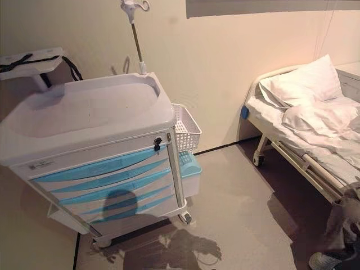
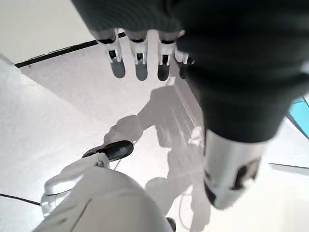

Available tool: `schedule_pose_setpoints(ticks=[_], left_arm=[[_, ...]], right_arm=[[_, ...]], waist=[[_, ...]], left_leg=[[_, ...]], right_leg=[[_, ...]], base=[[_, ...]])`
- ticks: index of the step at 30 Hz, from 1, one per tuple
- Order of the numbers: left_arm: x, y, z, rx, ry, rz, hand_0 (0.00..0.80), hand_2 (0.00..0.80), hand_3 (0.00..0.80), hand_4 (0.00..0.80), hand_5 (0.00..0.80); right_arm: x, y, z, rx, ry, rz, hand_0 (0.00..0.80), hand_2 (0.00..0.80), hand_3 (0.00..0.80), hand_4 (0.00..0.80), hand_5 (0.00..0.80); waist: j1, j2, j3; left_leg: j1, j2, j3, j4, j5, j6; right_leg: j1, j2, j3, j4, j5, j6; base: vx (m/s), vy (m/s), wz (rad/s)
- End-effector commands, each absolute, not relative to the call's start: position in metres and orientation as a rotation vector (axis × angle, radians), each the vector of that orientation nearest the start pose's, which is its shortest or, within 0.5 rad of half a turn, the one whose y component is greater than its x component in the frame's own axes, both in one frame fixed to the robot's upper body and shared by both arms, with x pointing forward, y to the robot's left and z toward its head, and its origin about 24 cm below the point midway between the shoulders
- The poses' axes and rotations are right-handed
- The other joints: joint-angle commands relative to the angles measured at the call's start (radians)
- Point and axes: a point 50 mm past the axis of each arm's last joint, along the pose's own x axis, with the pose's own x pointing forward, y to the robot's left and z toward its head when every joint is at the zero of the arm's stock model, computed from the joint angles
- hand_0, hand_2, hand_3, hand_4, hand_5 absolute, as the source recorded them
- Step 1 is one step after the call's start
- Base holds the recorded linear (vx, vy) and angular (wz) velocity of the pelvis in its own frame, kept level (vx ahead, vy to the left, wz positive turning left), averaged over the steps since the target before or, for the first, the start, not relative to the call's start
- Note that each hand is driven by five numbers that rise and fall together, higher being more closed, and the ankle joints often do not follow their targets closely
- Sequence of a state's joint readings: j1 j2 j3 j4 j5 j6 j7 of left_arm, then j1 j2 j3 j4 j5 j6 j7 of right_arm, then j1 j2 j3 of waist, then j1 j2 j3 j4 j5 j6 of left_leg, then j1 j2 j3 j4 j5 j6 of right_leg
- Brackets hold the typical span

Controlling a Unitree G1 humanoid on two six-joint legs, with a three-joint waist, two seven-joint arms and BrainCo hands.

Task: Open the drawer and pick up the medicine

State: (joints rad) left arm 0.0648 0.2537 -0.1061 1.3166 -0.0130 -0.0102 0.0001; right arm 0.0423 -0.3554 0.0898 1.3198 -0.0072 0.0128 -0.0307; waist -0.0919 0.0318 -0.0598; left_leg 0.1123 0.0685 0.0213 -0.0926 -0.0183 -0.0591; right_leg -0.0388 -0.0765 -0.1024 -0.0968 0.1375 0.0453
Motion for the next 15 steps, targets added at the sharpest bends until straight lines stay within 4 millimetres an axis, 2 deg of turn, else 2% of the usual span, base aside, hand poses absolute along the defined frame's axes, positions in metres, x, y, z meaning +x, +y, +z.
schedule_pose_setpoints(ticks=[1, 15], left_arm=[[0.0681, 0.2528, -0.1624, 0.311, 1.311, 0.086, 0.000, 0.000, 0.000, 0.000, 0.000], [0.0699, 0.2529, -0.1620, 0.308, 1.304, 0.089, 0.000, 0.000, 0.000, 0.000, 0.000]], right_arm=[[0.0702, -0.2764, -0.1553, -0.374, 1.338, -0.158, 0.000, 0.000, 0.000, 0.000, 0.000], [0.0706, -0.2764, -0.1552, -0.374, 1.336, -0.156, 0.000, 0.000, 0.000, 0.000, 0.000]], waist=[[-0.003, -0.054, 0.017], [-0.004, -0.054, 0.018]], left_leg=[[-0.029, -0.051, -0.016, 0.018, -0.019, 0.023], [-0.029, -0.051, -0.016, 0.019, -0.020, 0.023]], right_leg=[[0.088, -0.036, -0.014, 0.018, -0.095, 0.102], [0.086, -0.036, -0.015, 0.018, -0.095, 0.102]], base=[[0.000, 0.000, 0.00], [0.000, 0.000, 0.00]])
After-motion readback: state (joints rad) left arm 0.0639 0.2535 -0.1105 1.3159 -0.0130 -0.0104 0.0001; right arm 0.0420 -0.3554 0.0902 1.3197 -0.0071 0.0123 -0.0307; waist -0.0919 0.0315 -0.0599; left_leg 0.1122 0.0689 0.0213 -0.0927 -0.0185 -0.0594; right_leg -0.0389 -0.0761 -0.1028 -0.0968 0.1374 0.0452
